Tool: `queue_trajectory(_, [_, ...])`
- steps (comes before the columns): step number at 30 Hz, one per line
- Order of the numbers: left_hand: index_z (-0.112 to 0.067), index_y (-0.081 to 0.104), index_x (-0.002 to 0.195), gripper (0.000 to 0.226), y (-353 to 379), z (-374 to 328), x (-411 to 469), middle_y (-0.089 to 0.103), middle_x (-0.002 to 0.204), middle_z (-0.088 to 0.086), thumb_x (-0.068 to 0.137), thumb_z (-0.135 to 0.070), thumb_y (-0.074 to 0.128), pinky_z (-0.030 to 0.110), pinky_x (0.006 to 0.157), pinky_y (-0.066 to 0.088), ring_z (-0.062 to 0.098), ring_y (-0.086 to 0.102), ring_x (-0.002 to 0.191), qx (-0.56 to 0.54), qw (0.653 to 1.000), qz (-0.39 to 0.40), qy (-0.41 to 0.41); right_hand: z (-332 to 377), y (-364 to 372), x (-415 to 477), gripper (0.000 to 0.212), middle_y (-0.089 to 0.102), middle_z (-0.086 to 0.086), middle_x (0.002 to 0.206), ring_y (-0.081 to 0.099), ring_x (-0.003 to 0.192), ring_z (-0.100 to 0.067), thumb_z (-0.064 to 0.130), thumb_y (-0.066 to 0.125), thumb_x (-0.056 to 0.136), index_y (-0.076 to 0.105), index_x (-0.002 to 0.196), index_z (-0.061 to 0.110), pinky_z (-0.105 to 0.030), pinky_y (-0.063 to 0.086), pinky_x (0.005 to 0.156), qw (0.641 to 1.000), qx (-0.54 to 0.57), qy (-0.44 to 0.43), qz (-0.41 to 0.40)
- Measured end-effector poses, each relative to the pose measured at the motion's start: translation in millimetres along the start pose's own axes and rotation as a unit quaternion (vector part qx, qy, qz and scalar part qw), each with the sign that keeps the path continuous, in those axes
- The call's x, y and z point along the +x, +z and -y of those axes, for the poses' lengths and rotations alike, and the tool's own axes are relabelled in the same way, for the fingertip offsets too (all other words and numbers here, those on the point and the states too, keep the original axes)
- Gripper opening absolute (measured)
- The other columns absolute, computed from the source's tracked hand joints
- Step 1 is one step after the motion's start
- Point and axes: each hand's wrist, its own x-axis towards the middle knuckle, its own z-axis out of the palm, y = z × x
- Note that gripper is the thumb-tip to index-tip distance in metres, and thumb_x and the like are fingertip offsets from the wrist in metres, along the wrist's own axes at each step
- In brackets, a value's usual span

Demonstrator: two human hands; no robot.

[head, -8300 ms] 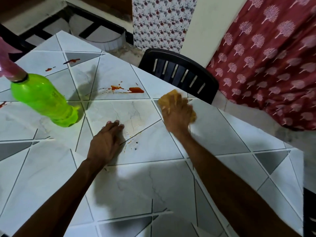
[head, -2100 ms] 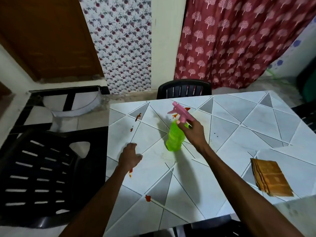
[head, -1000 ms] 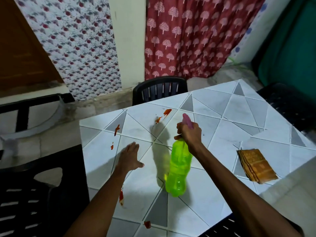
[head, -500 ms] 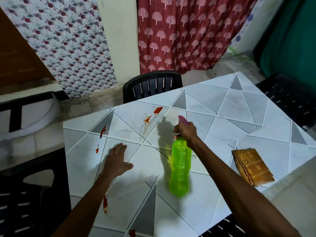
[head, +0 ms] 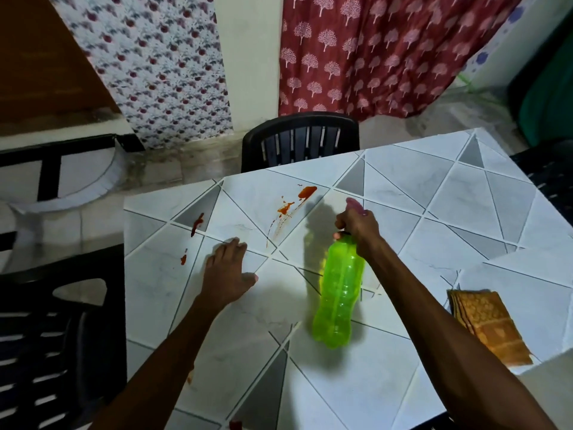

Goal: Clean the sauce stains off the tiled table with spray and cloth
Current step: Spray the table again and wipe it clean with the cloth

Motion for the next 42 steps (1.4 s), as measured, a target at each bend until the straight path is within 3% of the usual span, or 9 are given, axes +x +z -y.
queue_trajectory(6, [-0.014,0.054,0.129,0.082,-6,21,-10,0.047,0.146,0.011,0.055,-0.044,0.075,0.054,0.105,0.037,0.035,0.040,0.136,0.003,0.999,-0.041,-0.011,19,23,4,0.055,0.068,-0.023,0.078,0.064,0.057,-0.033,0.016,0.051,0.049,0.067,0.101,0.014,-0.048,0.060,0.066,0.998,-0.048,0.007,-0.027])
queue_trajectory(9, [-0.013,0.055,0.128,0.083,-14,41,-21,0.048,0.145,0.013,0.054,-0.045,0.078,0.054,0.104,0.039,0.037,0.041,0.135,0.001,0.998,-0.048,-0.031,17,47,2,0.033,0.070,-0.029,0.081,0.068,0.073,-0.038,0.033,0.053,0.059,0.067,0.081,0.012,-0.050,0.063,0.073,0.995,-0.098,-0.007,0.002])
queue_trajectory(13, [-0.012,0.052,0.133,0.090,-27,73,-43,0.044,0.148,0.013,0.056,-0.048,0.084,0.053,0.104,0.041,0.036,0.038,0.138,-0.002,0.996,-0.043,-0.074,14,97,-40,0.042,0.064,-0.022,0.064,0.061,0.056,-0.031,0.035,0.052,0.088,0.067,0.059,0.009,-0.037,0.052,0.064,0.992,-0.083,0.010,0.089])
queue_trajectory(17, [-0.007,0.052,0.134,0.100,-25,109,-71,0.045,0.147,0.018,0.050,-0.046,0.090,0.056,0.101,0.044,0.041,0.043,0.134,-0.034,0.992,-0.055,-0.111,2,146,-86,0.014,0.057,-0.022,0.062,0.058,0.055,-0.031,0.020,0.053,0.067,0.064,0.065,0.011,-0.039,0.051,0.064,0.976,-0.114,-0.006,0.187])
queue_trajectory(21, [-0.007,0.038,0.147,0.105,-24,126,-99,0.030,0.158,0.015,0.064,-0.052,0.083,0.055,0.113,0.030,0.039,0.029,0.143,-0.025,0.985,-0.044,-0.166,-13,186,-117,0.029,0.060,-0.018,0.065,0.068,0.067,-0.031,0.021,0.052,0.096,0.068,0.084,0.000,-0.031,0.052,0.050,0.953,-0.147,0.006,0.264])
queue_trajectory(24, [-0.013,0.027,0.153,0.103,-23,131,-117,0.019,0.162,0.008,0.073,-0.057,0.074,0.050,0.116,0.021,0.033,0.016,0.148,-0.045,0.977,-0.037,-0.206,-23,206,-141,0.022,0.060,-0.015,0.068,0.069,0.078,-0.031,-0.001,0.047,0.086,0.067,0.094,0.001,-0.028,0.050,0.045,0.941,-0.158,-0.012,0.300])
queue_trajectory(32, [-0.014,0.020,0.154,0.103,-21,124,-159,0.016,0.163,0.004,0.076,-0.054,0.073,0.049,0.117,0.019,0.033,0.015,0.149,-0.099,0.961,-0.037,-0.255,-62,204,-192,0.048,0.063,-0.006,0.062,0.066,0.073,-0.027,-0.004,0.047,0.083,0.065,0.124,0.014,-0.028,0.051,0.048,0.894,-0.241,0.010,0.377])
queue_trajectory(38, [-0.012,0.018,0.154,0.107,-20,112,-165,0.016,0.163,0.006,0.075,-0.055,0.075,0.047,0.119,0.018,0.032,0.012,0.150,-0.101,0.961,-0.046,-0.254,-80,157,-190,0.045,0.064,-0.002,0.058,0.060,0.052,-0.027,-0.004,0.047,0.077,0.073,0.107,0.016,-0.034,0.053,0.057,0.935,-0.226,0.011,0.273])
queue_trajectory(42, [-0.007,0.035,0.147,0.106,-16,97,-146,0.034,0.156,0.013,0.064,-0.053,0.080,0.048,0.115,0.028,0.032,0.028,0.143,-0.091,0.974,-0.051,-0.202,-80,102,-166,0.031,0.063,-0.013,0.061,0.064,0.069,-0.036,0.005,0.052,0.085,0.074,0.103,0.016,-0.040,0.053,0.060,0.965,-0.162,0.017,0.207])
